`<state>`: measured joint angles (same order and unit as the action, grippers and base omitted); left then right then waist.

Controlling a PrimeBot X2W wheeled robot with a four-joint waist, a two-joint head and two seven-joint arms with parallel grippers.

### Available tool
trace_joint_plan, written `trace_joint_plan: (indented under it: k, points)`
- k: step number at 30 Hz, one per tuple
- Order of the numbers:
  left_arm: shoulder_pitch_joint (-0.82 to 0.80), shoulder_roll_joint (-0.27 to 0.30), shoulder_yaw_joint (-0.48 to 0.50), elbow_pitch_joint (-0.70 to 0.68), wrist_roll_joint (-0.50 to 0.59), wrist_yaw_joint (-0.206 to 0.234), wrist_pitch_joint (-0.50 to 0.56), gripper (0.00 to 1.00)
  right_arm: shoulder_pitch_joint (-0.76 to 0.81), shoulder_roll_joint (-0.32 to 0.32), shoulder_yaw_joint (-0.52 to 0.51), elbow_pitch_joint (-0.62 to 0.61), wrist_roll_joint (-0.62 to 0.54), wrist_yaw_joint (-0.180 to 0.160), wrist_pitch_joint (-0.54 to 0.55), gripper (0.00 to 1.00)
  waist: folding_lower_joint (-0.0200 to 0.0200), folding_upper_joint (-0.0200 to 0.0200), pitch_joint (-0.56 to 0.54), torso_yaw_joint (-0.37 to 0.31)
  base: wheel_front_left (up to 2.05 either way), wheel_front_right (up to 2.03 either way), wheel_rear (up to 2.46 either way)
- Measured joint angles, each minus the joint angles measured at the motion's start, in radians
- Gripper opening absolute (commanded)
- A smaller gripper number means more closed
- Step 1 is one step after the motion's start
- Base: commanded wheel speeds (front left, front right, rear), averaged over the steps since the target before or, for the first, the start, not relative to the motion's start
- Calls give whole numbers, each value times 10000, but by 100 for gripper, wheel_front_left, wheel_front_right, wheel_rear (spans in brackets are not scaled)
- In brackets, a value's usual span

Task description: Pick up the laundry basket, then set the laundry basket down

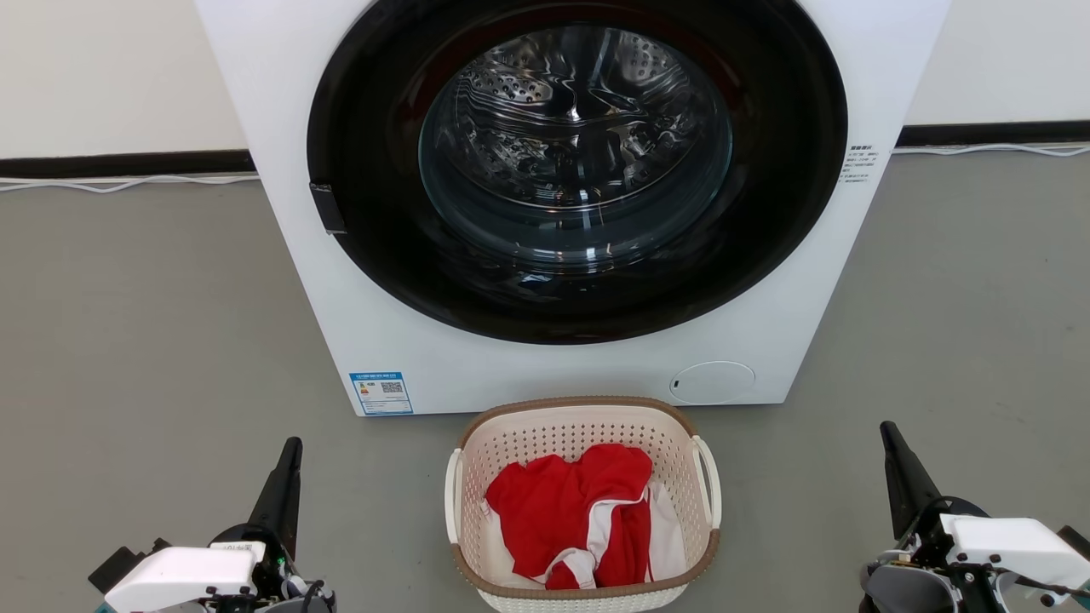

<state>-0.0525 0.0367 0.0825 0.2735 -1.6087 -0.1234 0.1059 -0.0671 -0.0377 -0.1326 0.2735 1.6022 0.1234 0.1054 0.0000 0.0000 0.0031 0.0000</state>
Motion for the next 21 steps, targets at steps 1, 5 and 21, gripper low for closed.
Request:
trace_joint_plan:
  k: [1,5,21]
  points:
    - [0,0,0,0,0,0,0,0,0,0,0,0,0,0,2,0,0,0,0,0,0,0,0]
    - [0,0,0,0,0,0,0,0,0,0,0,0,0,0,2,0,0,0,0,0,0,0,0]
    - [0,0,0,0,0,0,0,0,0,0,0,0,0,0,0,0,0,0,0,0,0,0,0]
